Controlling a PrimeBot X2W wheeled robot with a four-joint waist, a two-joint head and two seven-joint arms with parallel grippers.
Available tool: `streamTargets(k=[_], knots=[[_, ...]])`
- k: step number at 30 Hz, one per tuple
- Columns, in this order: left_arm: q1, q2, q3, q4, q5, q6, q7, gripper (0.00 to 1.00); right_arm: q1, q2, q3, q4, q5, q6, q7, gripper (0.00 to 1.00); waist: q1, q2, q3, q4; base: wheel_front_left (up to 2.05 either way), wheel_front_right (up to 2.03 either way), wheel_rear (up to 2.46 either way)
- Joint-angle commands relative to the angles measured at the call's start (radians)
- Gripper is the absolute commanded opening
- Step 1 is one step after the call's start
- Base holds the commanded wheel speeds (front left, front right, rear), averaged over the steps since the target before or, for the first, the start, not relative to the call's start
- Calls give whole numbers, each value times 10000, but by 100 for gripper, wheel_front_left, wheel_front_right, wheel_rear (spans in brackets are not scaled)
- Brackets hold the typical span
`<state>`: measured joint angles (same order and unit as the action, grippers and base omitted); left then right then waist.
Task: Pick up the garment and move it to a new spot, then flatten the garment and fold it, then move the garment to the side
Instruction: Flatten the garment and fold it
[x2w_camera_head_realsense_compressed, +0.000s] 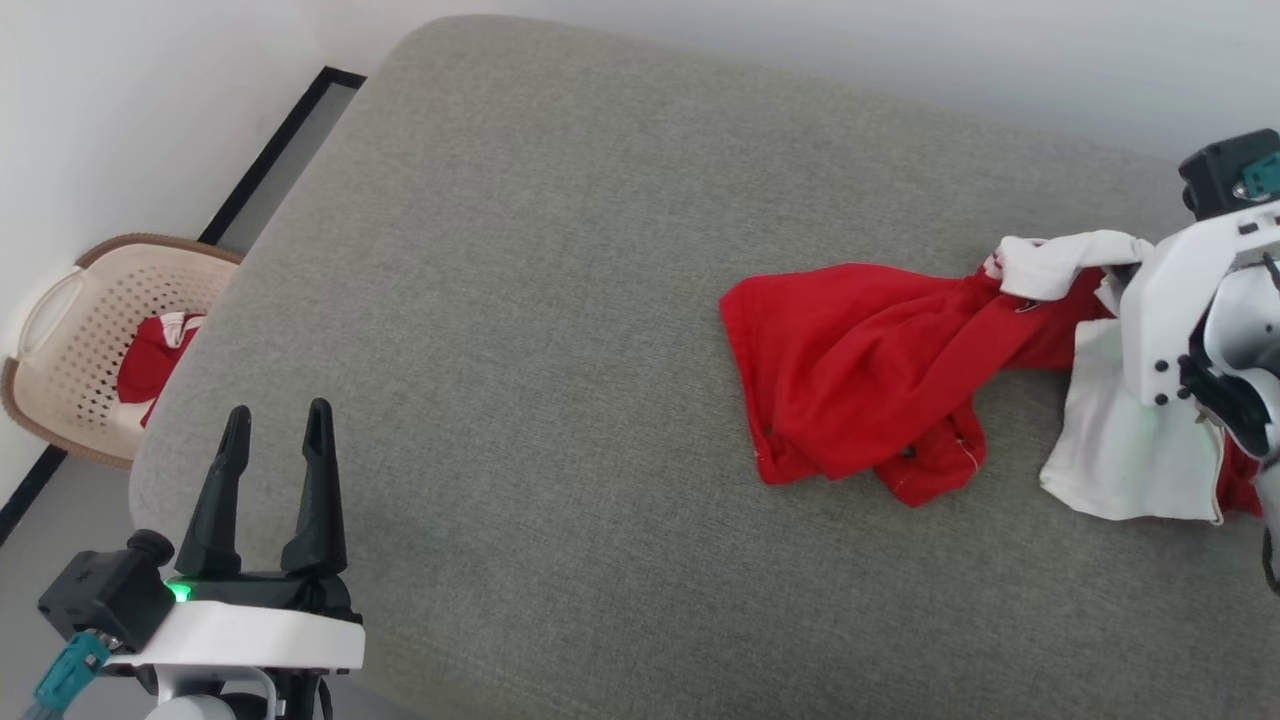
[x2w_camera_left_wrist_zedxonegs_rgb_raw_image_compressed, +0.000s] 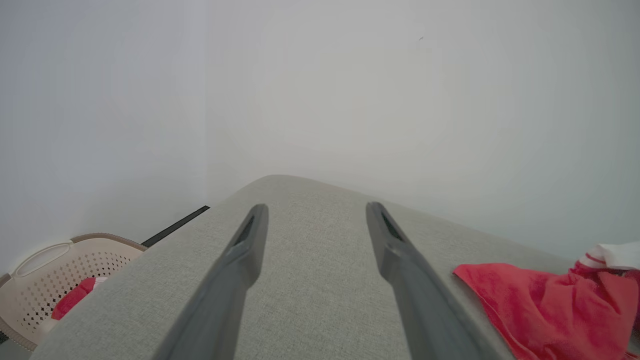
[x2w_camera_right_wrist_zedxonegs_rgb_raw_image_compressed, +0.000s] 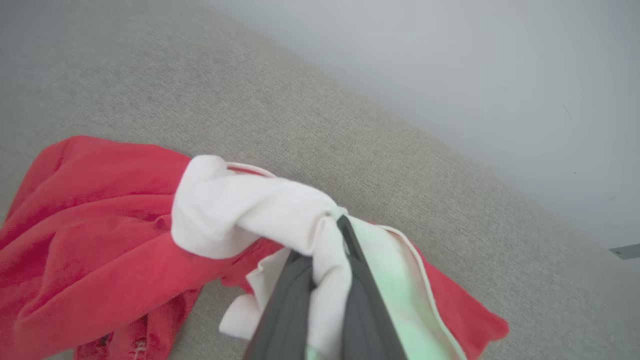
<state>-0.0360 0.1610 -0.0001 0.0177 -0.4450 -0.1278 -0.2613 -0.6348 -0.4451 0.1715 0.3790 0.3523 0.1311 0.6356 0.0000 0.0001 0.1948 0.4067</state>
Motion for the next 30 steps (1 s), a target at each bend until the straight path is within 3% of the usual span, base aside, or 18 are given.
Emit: streamTargets(k=[1,2,3,4,5,10,15,20,30], knots=[[-113,9,-25,32,-70,-34,-52,100,-256,30,180,355,-117,-7,-195,0,0,-1,29,78,0,0,0],[-139,5,-48,53,-81,-33,-52,100,-446,80,249,808,-83,-7,-376,0,0,-1,39,107,0,0,0],[-162,-2,-55,67,-90,-33,-52,100,-671,91,309,1207,-172,-7,-623,27,0,-1,53,129,0,0,0],[-188,-12,-70,82,-98,-34,-52,100,-865,99,372,1642,-285,-7,-844,73,0,-1,63,144,0,0,0],[-201,-18,-73,94,-108,-33,-52,100,-1001,184,462,2084,-320,-7,-974,100,0,-1,64,153,0,0,0],[-231,-3,-100,128,-83,-33,-52,100,-1797,394,806,3591,-335,-7,-1665,100,0,-1,32,119,0,0,0],[-149,92,13,37,-39,-33,-53,100,-2232,311,1333,3943,47,-7,-2297,100,0,-1,-27,-190,0,0,0],[-93,345,-32,-178,-135,-33,-53,100,-2311,106,1792,3467,523,-7,-2966,100,0,-1,-99,-668,0,0,0],[-595,1769,-757,-497,-748,-33,-50,100,-863,367,1346,1350,845,-7,-4479,100,0,-1,-237,-2256,0,0,0]])
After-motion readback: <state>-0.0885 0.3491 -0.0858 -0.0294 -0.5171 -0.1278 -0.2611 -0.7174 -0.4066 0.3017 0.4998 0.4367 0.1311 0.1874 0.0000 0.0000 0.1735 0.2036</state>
